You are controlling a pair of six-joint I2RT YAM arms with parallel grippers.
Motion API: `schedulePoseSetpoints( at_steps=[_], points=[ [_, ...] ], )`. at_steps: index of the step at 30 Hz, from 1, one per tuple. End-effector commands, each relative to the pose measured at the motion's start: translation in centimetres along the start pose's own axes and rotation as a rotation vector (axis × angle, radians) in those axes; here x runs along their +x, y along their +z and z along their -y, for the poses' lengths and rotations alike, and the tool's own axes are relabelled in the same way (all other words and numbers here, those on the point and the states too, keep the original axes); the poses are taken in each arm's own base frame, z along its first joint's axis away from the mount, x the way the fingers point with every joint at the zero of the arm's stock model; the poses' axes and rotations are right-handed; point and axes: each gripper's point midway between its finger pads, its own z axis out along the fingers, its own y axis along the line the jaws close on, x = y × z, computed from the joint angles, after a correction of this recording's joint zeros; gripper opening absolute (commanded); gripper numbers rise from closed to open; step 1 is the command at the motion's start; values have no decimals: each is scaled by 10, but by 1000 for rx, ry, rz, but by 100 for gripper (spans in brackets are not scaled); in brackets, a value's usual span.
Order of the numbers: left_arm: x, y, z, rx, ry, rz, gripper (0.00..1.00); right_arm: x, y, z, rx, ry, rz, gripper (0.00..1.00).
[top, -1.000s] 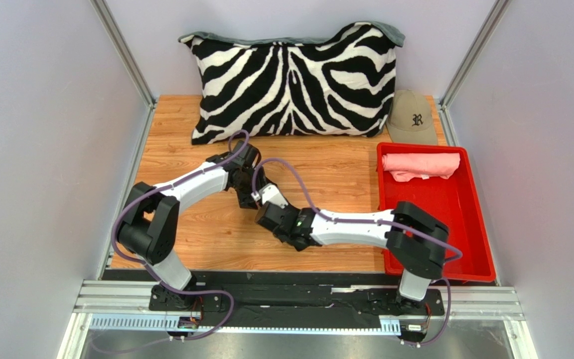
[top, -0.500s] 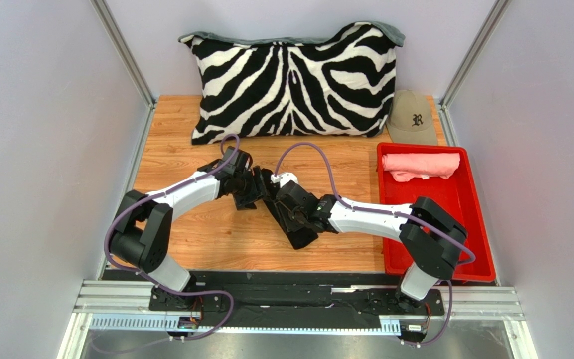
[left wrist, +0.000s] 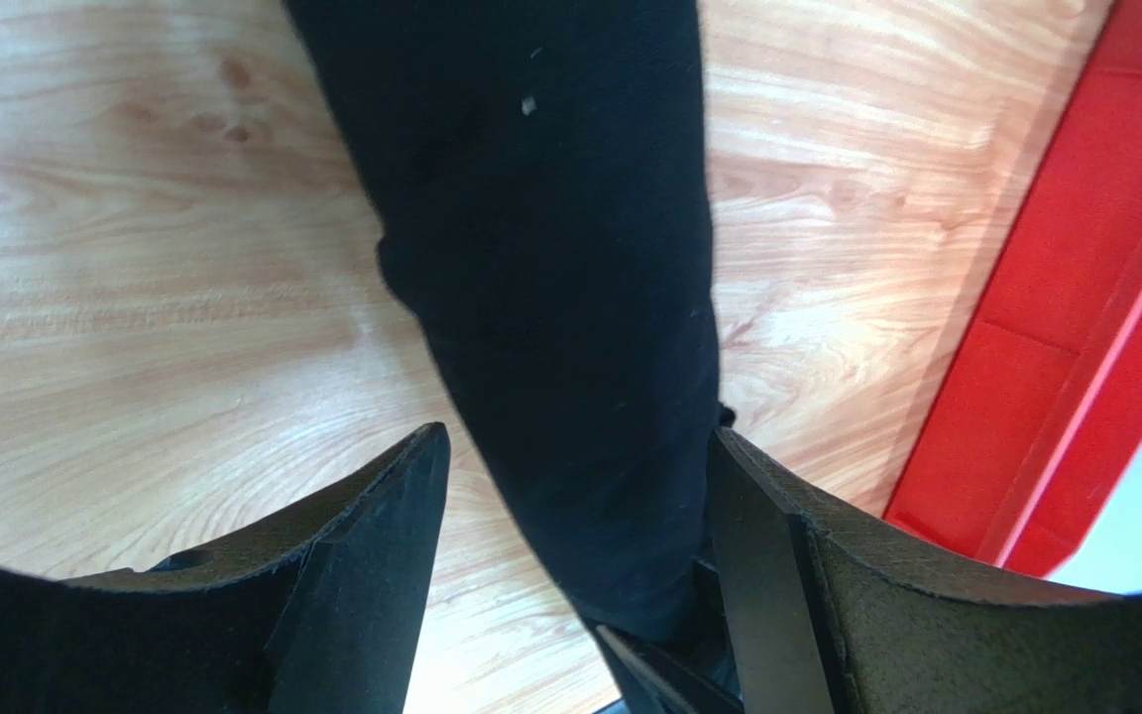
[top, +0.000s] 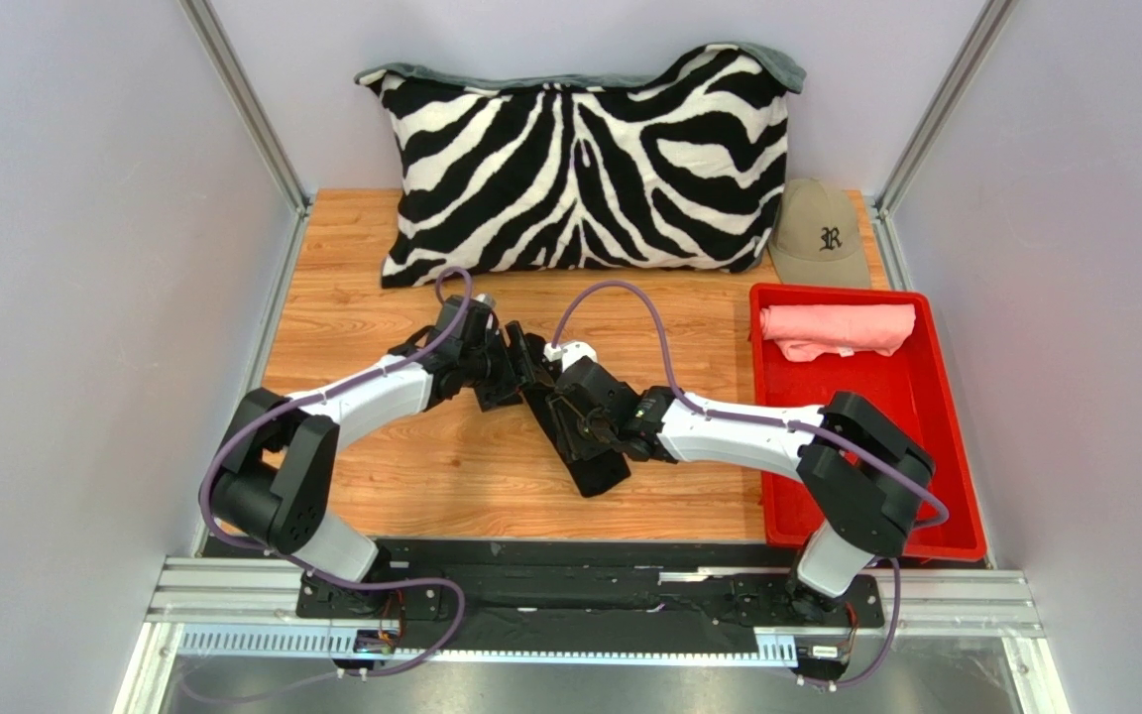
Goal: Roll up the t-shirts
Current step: Roll the T-shirt to the center of the board.
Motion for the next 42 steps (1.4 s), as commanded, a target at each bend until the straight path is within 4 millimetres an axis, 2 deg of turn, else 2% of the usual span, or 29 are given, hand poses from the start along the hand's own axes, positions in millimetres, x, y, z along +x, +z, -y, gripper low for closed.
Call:
schedulePoseSetpoints(
  at_steps=[1, 6, 8, 12, 19, 22, 25, 27, 28, 29, 32, 35, 38, 42],
  points=[
    [-17, -3, 13, 26, 16, 56, 73, 0, -2, -10, -45, 20, -1, 35],
    [-24, 3, 8, -35, 35, 53, 74, 2, -1, -8, -36, 21, -7, 34],
    [-25, 7, -1, -82, 38, 48, 74, 1, -1, -8, -36, 21, -4, 34],
    [-33, 9, 0, -91, 35, 79, 75, 3, 0, -8, -35, 19, -10, 34],
    [-32, 17, -6, -155, 33, 74, 75, 2, 0, -8, -34, 19, -8, 34],
    [-30, 20, -6, -172, 18, 72, 72, 2, 1, -7, -32, 16, -8, 34],
    [-27, 21, -8, -210, 5, 57, 63, 1, 0, -7, -27, 10, -7, 34],
    [-25, 21, -6, -229, 14, 54, 49, 1, 0, -5, -16, 7, -5, 35],
    [-23, 19, -12, -263, 13, 49, 42, 0, -1, -4, -12, 5, -3, 35],
    [-23, 18, -9, -263, 15, 45, 29, -1, -1, -2, 2, 2, 3, 38],
    [-19, 13, -10, -288, 18, 21, 12, -4, -4, 4, 50, -14, 18, 47],
    [-16, 10, -11, -302, 26, 6, 11, -12, -9, 7, 118, -66, 51, 55],
    [-13, 5, -12, -312, 34, -7, 11, -24, -17, 2, 197, -145, 97, 64],
    [-12, 4, -14, -321, 42, -15, 10, -30, -16, -10, 263, -243, 122, 70]
  ],
)
